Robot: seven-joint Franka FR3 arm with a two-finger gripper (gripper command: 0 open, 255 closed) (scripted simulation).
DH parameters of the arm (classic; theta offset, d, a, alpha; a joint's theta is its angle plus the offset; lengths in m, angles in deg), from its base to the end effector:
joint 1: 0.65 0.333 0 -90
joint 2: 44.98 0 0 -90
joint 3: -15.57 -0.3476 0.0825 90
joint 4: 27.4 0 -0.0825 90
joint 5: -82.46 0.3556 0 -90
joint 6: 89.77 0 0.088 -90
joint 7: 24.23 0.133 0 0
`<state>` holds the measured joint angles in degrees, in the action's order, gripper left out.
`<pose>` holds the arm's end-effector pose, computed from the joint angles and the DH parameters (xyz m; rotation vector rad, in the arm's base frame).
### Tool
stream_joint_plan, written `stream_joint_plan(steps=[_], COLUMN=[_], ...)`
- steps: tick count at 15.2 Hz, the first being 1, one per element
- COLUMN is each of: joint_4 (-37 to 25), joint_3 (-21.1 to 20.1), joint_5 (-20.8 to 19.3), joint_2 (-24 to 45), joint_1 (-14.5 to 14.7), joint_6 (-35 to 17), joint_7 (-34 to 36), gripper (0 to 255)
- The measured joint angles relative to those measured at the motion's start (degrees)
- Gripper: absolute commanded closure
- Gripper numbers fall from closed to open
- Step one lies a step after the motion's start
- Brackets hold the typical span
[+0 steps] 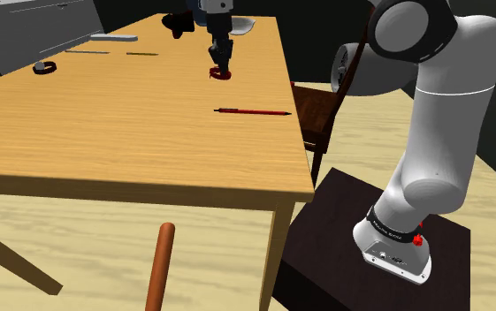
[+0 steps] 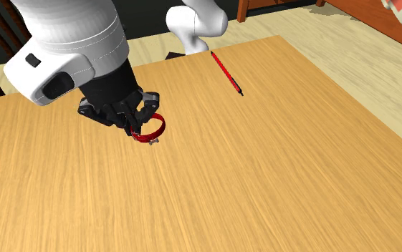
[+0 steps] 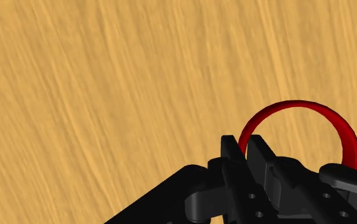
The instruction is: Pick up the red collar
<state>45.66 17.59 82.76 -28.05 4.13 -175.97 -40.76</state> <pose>0.6138 0.0339 0.5856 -3.0923 -0.5277 0.1037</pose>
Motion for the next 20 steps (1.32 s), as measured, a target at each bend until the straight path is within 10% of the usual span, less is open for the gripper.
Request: stream_joint_plan(steps=[20], joint_4=[-23.5], joint_3=[-0.3], joint_5=[0.8], joint_2=[8.2], joint_1=[-0.2], joint_6=[16.1], joint_7=[-0.2], gripper=[255])
